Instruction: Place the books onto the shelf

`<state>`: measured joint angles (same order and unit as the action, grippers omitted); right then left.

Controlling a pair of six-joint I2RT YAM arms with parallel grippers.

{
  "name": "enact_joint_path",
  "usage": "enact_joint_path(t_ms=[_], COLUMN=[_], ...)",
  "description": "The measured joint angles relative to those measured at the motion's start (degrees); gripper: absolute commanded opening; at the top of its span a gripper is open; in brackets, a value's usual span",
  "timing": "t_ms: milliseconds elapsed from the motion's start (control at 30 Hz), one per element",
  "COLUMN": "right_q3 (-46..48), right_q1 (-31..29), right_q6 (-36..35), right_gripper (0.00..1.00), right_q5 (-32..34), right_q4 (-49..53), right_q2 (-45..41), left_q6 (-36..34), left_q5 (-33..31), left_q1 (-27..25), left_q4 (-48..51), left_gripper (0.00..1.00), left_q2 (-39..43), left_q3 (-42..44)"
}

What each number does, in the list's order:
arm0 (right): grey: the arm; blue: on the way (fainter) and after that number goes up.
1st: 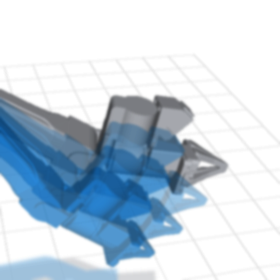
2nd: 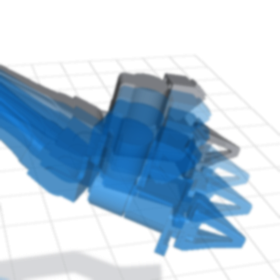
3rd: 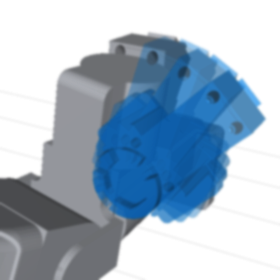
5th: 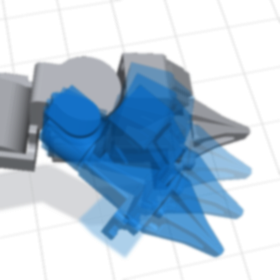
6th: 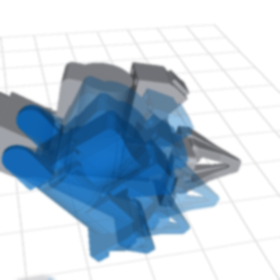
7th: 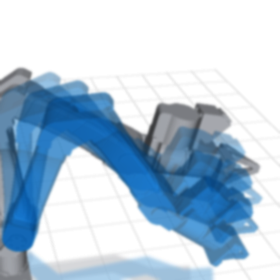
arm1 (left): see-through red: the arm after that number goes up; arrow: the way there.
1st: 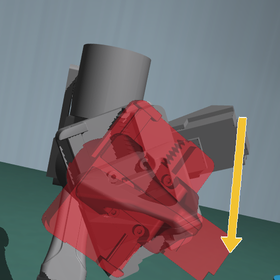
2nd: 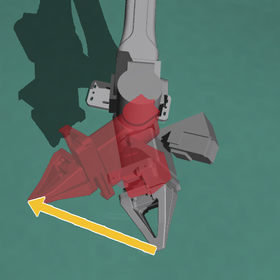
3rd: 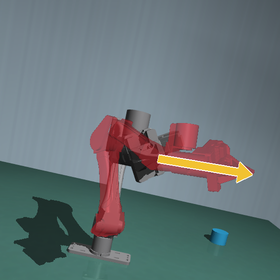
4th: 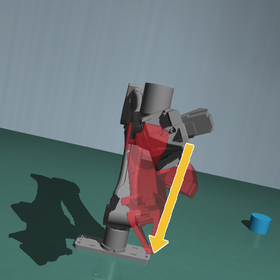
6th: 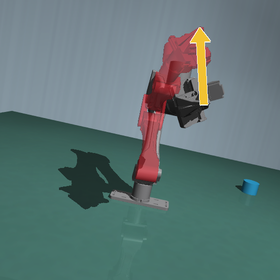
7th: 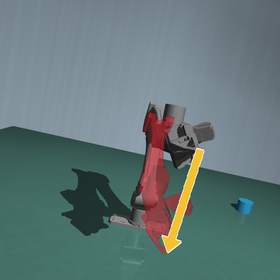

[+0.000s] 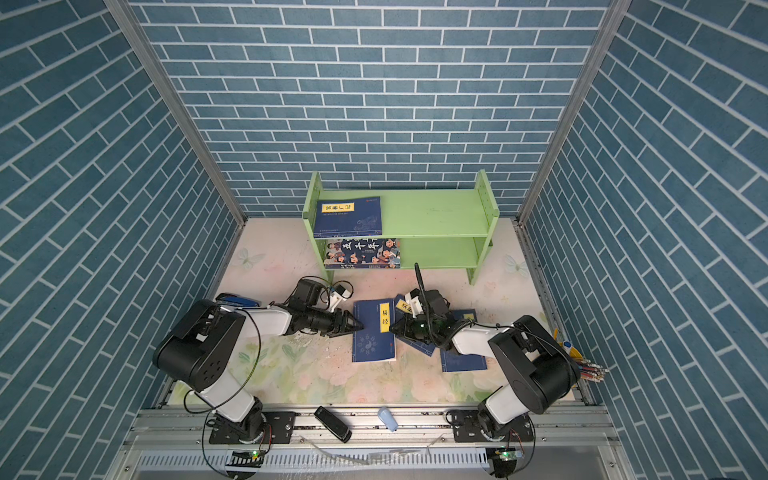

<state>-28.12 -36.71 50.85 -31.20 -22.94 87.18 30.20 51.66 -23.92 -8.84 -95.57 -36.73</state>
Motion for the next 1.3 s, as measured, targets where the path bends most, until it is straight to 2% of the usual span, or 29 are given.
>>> enact_joint_path(t_ms=[233,467,533,667,700,800,867,933,1067,1300], right_q3=[1.84,1.84,1.84,1.84,1.84,1.84,1.84,1.86,1.88,1.64], right_q1=[0.11,0.15,0.15,0.11,0.11,0.04,0.0,0.02,0.59,3.32], right_q6=[1.92,2.93,2.97,3.34,3.37,3.56,3.78,3.45,2.29,-1.4], right_gripper=[0.0,0.0,0.0,0.0,0.04,0.29,0.43,0.52,0.59,0.6], right_q5=[-2.01,-4.09,-4.81,-5.97,-6.12,-6.21,-5.73,-4.79,-1.62,4.35], right_q4=[-4.09,-7.17,-8.22,-9.86,-10.05,-10.08,-9.38,-7.54,-2.03,11.47], right_q2=[-1.05,-1.29,-1.25,-1.09,-1.09,-1.18,-1.66,-3.5,-10.84,-28.44], left_q6=[1.03,5.25,5.73,5.81,5.57,4.2,3.26,1.97,-0.31,-4.79], left_q5=[0.11,5.03,6.12,6.97,6.88,6.34,6.32,6.1,5.95,9.49], left_q1=[0.17,0.2,0.15,0.09,0.09,0.09,-0.02,-0.17,-0.17,-0.31], left_q4=[-1.2,-5.66,-6.27,-5.79,-5.18,-2.71,-1.01,0.61,3.69,9.09], left_gripper=[0.48,0.48,0.43,0.27,0.24,0.13,0.1,0.08,0.05,0.04], left_q2=[1.75,4.55,5.55,7.43,7.8,9.44,10.88,12.55,15.32,19.02], left_q3=[1.33,1.86,1.86,1.84,1.84,1.81,1.81,1.84,1.81,1.16])
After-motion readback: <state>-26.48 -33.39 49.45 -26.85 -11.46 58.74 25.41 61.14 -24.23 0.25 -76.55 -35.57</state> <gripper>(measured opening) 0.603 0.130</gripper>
